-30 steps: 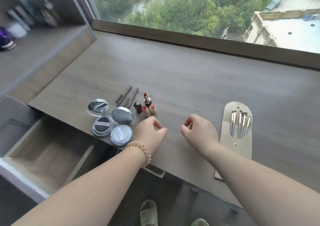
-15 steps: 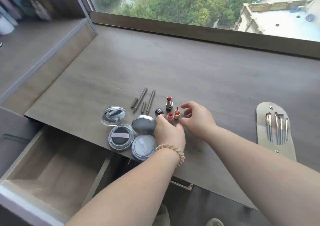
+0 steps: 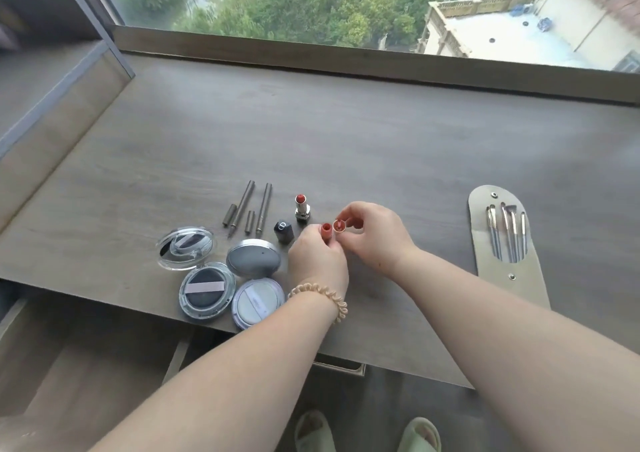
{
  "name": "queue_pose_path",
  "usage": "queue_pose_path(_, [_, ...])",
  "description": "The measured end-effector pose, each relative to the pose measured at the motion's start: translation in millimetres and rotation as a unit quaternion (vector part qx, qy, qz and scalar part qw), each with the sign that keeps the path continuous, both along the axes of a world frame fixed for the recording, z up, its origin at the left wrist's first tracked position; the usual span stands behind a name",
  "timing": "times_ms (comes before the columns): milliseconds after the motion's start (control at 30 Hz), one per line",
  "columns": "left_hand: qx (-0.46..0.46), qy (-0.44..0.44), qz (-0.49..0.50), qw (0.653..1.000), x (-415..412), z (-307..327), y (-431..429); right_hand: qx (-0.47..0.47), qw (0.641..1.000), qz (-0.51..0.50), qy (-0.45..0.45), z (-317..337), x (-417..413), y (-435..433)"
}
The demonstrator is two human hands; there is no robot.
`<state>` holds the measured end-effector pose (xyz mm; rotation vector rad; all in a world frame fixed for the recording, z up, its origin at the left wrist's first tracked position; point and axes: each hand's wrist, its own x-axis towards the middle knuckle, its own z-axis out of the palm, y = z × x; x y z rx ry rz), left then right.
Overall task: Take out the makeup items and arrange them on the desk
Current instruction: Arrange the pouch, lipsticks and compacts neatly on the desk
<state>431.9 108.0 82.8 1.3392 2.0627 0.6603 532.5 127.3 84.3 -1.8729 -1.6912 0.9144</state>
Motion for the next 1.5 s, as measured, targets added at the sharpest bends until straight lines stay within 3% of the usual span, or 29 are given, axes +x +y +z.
queue_pose_path(133, [0.03,-0.013,-0.116,0.993,45.1,12.1,-5.9,0.045,0.994,-0.101,0.003,18.4,55.0,-28.9])
queue_pose_path(300, [0.05,-0.011,-0.258,0.965,142.6,29.8,-30.3,0.07,0.96,-0.27,-0.019,28.3,155.8,-81.4])
queue_pose_path(467, [0.063,0.048,-0.334,0.939,229.7,23.6,-62.3,0.05,0.942,-0.33,-0.045,17.2,239.4,-127.8])
queue_pose_path(667, [0.033,0.135,-0.29,0.947,290.1,4.3,-79.1,0.044,0.953,-0.294,-0.064,-7.3,299.9,-147.7])
queue_pose_path(833, [0.034,0.135,-0.263,0.955,294.2,-18.3,-86.5,0.023,0.97,-0.21,-0.121,-19.5,316.1,-143.6])
queue_pose_path(1133, [0.046,0.136,-0.241,0.96,292.0,-20.9,-89.4,0.04,0.969,-0.197,-0.143,-20.1,320.0,-148.2])
queue_pose_path(1200, [0.055,0.106,-0.24,0.963,286.1,-11.2,-91.9,0.093,0.966,-0.205,-0.128,-10.5,319.1,-155.1])
queue_pose_path(1300, [0.105,-0.069,-0.216,0.968,256.4,8.9,-97.7,0.243,0.938,-0.225,-0.106,12.7,296.9,-164.9])
queue_pose_path(1367, [0.142,-0.138,-0.167,0.966,224.2,19.0,-96.8,0.316,0.918,-0.222,-0.093,29.3,267.1,-161.0])
queue_pose_path(1500, [0.161,-0.104,-0.032,0.981,150.2,28.6,-78.9,0.353,0.919,-0.176,-0.028,47.2,189.3,-123.9])
